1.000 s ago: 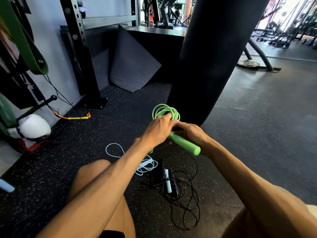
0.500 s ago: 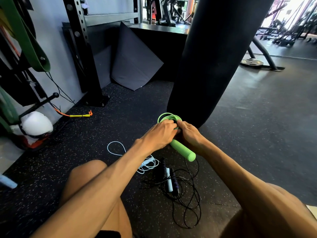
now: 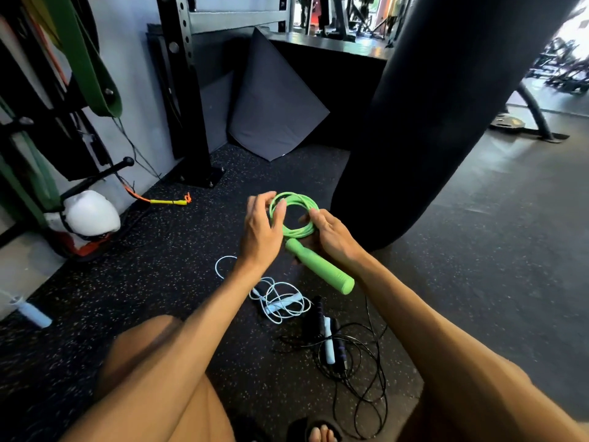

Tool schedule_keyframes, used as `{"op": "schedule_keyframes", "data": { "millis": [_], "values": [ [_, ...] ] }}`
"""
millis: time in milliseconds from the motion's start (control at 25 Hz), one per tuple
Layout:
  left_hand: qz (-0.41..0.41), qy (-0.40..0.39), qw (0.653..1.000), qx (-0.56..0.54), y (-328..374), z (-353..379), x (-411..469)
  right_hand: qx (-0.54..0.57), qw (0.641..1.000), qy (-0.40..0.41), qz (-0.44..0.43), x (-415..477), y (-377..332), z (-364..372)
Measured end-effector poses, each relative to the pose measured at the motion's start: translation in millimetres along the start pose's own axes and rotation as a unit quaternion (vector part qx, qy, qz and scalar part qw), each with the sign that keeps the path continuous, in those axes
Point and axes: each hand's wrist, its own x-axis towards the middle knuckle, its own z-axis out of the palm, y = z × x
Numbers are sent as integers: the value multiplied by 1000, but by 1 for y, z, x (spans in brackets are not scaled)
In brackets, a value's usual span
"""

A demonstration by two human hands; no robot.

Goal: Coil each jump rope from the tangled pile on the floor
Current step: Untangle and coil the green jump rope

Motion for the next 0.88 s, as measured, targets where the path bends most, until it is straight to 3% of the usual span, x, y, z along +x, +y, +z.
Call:
{"op": "schedule_keyframes", "data": {
  "millis": [80, 200, 520, 880],
  "values": [
    [-145, -56, 986, -54, -27, -5, 11, -12, 1000, -13, -11, 16, 4, 17],
    [-203, -75, 975, -48, -69, -26, 18, -37, 998, -51, -23, 49, 18, 49],
    [-332, 43, 942, 6, -166, -93, 9, 5, 972, -228, 57, 135, 58, 159],
    [-426, 200, 872, 134, -217, -195, -22, -80, 935, -344, -37, 169, 82, 318]
  ]
}}
